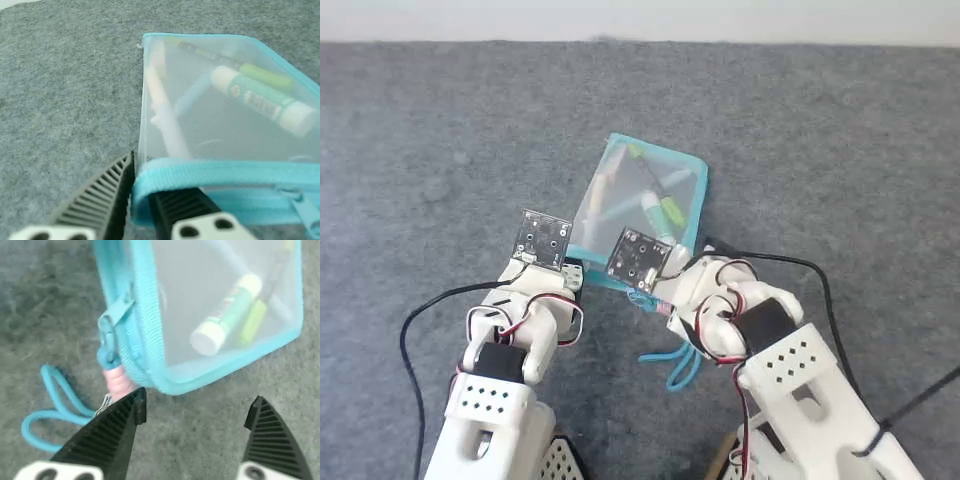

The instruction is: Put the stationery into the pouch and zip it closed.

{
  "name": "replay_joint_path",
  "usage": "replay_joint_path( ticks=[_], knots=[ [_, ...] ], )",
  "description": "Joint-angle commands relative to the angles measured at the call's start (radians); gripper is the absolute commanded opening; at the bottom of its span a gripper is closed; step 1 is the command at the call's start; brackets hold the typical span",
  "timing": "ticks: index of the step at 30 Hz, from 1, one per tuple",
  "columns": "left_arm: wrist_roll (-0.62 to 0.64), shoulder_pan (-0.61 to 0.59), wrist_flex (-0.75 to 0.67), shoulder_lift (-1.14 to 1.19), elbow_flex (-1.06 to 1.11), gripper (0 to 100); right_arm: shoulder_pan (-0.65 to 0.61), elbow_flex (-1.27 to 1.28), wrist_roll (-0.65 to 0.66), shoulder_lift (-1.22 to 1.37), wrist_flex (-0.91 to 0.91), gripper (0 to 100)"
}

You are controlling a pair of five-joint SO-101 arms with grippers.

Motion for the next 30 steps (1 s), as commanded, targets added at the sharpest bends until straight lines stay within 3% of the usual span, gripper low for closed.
replay_joint_path(
  ticks=[1, 17, 21, 30],
  knots=[
    [0.023, -0.005, 0.003, -0.012, -0.084, 1, -0.036, -0.006, 0.038, -0.039, 0.027, 32.4],
    [0.023, -0.005, 0.110, -0.018, -0.166, 1, -0.047, 0.107, 0.068, -0.044, -0.133, 32.2],
    [0.023, -0.005, 0.114, -0.018, -0.168, 1, -0.047, 0.106, 0.014, -0.044, -0.176, 32.2],
    [0.023, -0.003, 0.115, -0.018, -0.168, 1, 0.035, 0.034, -0.005, -0.044, -0.199, 32.1]
  ],
)
